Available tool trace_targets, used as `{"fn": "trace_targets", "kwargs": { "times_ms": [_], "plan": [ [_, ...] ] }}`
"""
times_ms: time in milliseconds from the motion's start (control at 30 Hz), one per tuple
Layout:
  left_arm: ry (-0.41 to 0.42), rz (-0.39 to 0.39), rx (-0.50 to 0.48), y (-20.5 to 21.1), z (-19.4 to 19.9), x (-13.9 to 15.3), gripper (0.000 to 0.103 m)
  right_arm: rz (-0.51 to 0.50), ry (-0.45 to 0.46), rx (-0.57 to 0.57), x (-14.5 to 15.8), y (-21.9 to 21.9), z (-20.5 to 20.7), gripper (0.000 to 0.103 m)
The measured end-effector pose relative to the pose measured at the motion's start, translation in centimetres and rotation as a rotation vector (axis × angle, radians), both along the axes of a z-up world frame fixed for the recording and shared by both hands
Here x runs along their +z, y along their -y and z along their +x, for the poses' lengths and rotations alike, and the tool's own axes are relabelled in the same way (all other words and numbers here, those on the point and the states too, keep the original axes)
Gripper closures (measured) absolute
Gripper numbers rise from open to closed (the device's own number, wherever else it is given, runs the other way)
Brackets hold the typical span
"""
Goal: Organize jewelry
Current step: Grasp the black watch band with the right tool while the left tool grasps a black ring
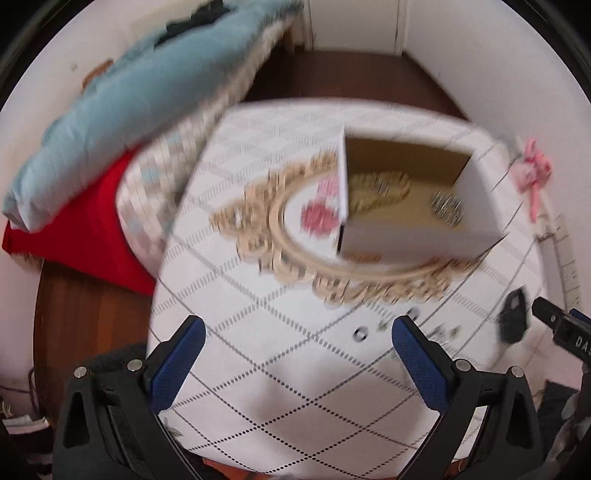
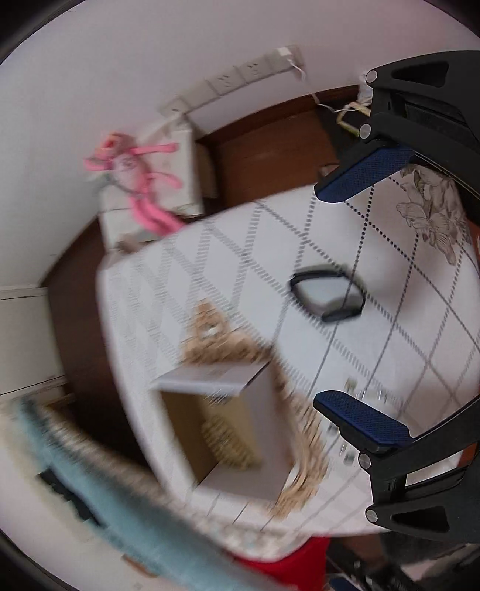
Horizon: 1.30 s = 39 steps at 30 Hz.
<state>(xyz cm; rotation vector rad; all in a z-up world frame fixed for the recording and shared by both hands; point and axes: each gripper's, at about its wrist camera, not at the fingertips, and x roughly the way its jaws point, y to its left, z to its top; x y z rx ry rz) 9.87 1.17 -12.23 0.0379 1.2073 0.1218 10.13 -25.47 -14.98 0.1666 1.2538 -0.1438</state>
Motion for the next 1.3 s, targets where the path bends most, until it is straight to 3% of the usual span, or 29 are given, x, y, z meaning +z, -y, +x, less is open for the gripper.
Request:
{"fn": "trace_targets", "kwargs": {
  "times_ms": [100, 267, 333, 367, 400, 667, 1000, 1300],
  "plan": [
    [-0.078, -0.014, 0.011, -0.6, -0.1, -3.5, 0.001, -0.004, -0.073, 0.005, -4.2, 0.3, 0.7, 0.0],
    [-0.116, -0.027, -0.026, -0.4, -0.6, -6.1, 0.002, -0.018, -0.1, -0.013, -7.0, 0.5, 1.0, 0.002],
    [-0.114, -0.02, -0.058, 0.1, -0.8, -6.4, 0.002, -0.016, -0.095, 0.001, -7.5, 0.2, 1.2, 0.03],
    [-0.112, -0.017, -0.073, 0.4, -0.9, -6.6, 0.003, -0.051, -0.078, 0.013, -7.3, -0.1, 1.2, 0.037],
    [-0.112, -0.017, -0.082, 0.6, -0.9, -6.6, 0.007, -0.053, -0.061, 0.032, -7.0, -0.5, 1.1, 0.05],
    [-0.107, -0.024, -0.16, 2.8, -0.5, -7.0, 0.021, -0.012, -0.002, 0.075, -5.0, -2.1, -0.9, 0.052],
    [-0.105, -0.063, -0.226, 4.6, -0.4, -7.2, 0.091, 0.0, 0.002, 0.072, -4.7, -3.1, -2.3, 0.054],
    [-0.093, -0.068, -0.215, 4.6, -0.8, -6.5, 0.093, 0.017, 0.03, 0.082, -3.7, -3.4, -2.2, 0.055]
  ]
}}
